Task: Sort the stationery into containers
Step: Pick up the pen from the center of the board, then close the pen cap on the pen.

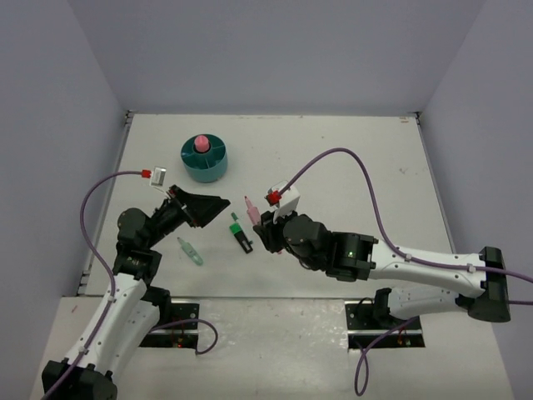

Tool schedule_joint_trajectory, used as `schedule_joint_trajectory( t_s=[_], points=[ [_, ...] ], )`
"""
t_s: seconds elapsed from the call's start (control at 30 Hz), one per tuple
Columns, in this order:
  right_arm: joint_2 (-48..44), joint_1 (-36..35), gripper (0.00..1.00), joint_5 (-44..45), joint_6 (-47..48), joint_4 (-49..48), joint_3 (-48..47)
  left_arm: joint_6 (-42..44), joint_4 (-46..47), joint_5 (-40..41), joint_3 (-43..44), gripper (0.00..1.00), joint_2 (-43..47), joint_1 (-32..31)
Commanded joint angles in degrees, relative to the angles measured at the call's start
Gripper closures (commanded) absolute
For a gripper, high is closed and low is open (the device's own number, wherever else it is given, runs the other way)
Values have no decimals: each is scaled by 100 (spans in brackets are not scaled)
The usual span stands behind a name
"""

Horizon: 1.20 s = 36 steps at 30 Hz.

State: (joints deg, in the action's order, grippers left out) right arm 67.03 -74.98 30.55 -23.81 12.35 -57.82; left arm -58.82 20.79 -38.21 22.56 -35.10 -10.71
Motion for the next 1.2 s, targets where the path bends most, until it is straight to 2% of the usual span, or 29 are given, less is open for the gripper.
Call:
schedule_joint_trajectory(
  t_s=[0.0, 0.2, 0.33, 0.5, 0.67, 0.9, 0.93, 1.07, 1.17],
  points=[
    [-85, 1, 100, 452, 131, 204, -218, -696, 2124, -333, 45, 2, -145, -455],
    [66, 1, 100, 320, 283, 238, -393, -216, 1443, 178, 204, 10, -757, -759],
    [245, 1, 100, 242, 356, 350, -618, -268, 1859, 158, 196, 18, -1143, -943],
    [325, 1, 100, 66, 473, 278, -716, -195, 1952, 285, 340, 27, -1344, -1243],
    [480, 1, 100, 72, 498, 354, -891, -200, 2067, 365, 460, 58, -1458, -1485],
    [671, 1, 100, 73, 526, 558, -1072, -217, 1848, 565, 495, 89, -1644, -1575],
    [671, 1, 100, 54, 527, 557, -1063, -208, 1829, 598, 496, 100, -1678, -1575],
    [546, 1, 100, -167, 588, 405, -829, 1, 1482, 830, 643, 100, -1688, -1569],
    [369, 1, 100, -521, 592, 160, -308, 399, 796, 1296, 863, 100, -1488, -1562]
  ],
)
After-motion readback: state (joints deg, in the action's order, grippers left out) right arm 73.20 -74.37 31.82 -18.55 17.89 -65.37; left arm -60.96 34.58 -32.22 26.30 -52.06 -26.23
